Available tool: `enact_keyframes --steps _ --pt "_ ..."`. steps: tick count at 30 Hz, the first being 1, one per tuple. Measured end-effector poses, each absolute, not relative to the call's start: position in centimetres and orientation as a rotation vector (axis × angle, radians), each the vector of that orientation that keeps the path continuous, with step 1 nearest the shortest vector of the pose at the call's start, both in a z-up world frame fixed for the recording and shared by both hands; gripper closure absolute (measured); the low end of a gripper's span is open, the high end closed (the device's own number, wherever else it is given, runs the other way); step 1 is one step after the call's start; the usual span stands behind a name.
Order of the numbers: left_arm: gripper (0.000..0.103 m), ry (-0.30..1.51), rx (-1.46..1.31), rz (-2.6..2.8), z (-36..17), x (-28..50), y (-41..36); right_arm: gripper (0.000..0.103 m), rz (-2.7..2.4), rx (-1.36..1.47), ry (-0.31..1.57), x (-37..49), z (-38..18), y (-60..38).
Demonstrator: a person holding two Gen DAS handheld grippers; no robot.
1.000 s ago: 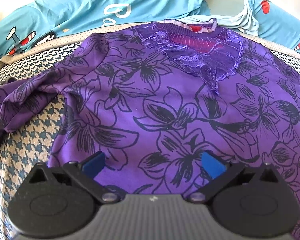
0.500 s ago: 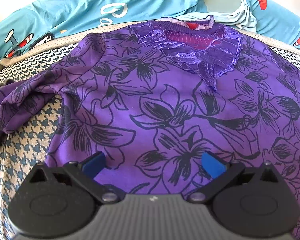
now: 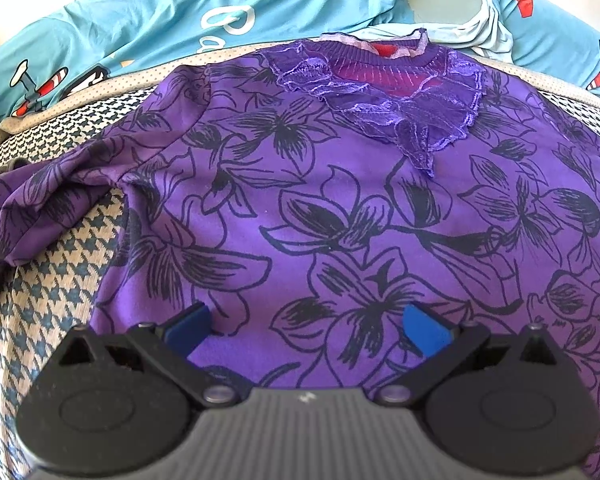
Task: Fold clothes
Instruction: 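Lift the sleeve with the right gripper and lay it across the body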
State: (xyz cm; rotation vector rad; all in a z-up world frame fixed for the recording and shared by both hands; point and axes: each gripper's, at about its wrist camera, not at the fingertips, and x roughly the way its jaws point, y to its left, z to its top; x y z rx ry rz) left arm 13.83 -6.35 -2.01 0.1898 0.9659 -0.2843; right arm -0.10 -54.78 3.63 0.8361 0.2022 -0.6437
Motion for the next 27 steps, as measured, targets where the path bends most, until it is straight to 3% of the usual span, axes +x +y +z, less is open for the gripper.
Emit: enact_keyframes --steps 27 --pt "0.000 0.979 0.063 -0.213 -1.2 15.8 -2.1 0.096 -0.078 0.546 0.252 14.4 6.2 -37.3"
